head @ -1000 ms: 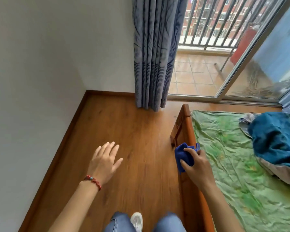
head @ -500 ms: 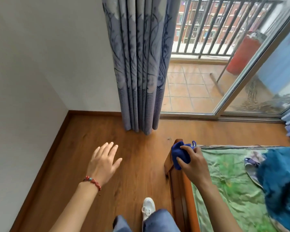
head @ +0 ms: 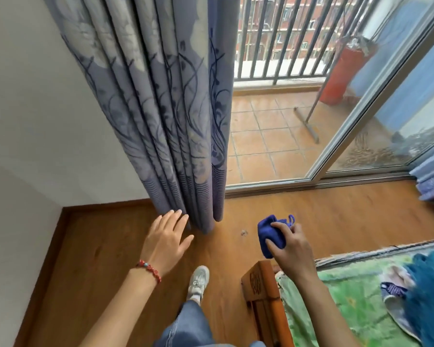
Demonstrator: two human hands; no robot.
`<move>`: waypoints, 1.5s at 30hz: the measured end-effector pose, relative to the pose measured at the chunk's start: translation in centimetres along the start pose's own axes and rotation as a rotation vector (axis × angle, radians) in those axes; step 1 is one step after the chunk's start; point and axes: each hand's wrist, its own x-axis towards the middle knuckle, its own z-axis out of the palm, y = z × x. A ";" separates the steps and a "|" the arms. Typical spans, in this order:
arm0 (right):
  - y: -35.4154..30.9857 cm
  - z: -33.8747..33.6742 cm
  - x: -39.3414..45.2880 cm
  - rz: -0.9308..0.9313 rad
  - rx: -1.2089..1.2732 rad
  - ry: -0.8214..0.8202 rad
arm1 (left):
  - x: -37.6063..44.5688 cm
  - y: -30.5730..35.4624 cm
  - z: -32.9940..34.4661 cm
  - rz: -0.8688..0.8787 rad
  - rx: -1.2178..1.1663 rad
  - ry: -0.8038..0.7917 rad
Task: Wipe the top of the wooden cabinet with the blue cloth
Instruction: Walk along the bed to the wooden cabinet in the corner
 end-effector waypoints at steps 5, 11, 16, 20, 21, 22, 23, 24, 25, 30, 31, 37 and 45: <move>-1.0 1.0 6.3 0.141 0.008 0.043 | 10.1 -1.0 1.0 0.208 -0.009 -0.005; -0.7 0.3 10.9 0.322 0.036 0.144 | 19.5 0.5 2.1 0.463 -0.026 0.041; 2.2 -1.1 12.8 0.485 0.063 0.249 | 26.1 3.4 4.4 0.644 -0.029 -0.037; 5.6 -2.7 13.2 0.615 0.088 0.347 | 31.3 8.0 6.2 0.763 -0.022 -0.077; 6.5 -3.2 13.2 0.643 0.087 0.373 | 32.6 9.4 6.6 0.785 -0.024 -0.087; 7.5 -3.9 13.1 0.674 0.087 0.403 | 33.7 11.0 6.9 0.816 -0.031 -0.096; 8.4 -4.6 13.0 0.712 0.090 0.435 | 34.8 12.6 7.1 0.851 -0.036 -0.102; 9.2 -5.3 12.9 0.754 0.092 0.460 | 35.8 14.2 7.3 0.886 -0.037 -0.115; 10.0 -6.0 12.7 0.796 0.091 0.481 | 36.8 15.8 7.5 0.918 -0.036 -0.139; 13.8 -9.3 11.8 0.947 0.079 0.578 | 40.7 23.0 8.8 1.047 -0.067 -0.189; 14.5 -9.9 11.6 0.976 0.082 0.605 | 41.3 24.2 9.0 1.058 -0.073 -0.201; 19.0 -12.9 11.6 1.104 0.103 0.707 | 45.9 31.3 11.3 1.162 -0.083 -0.252; 28.2 -18.5 17.6 1.205 0.116 0.813 | 55.7 43.7 15.3 1.255 -0.043 -0.331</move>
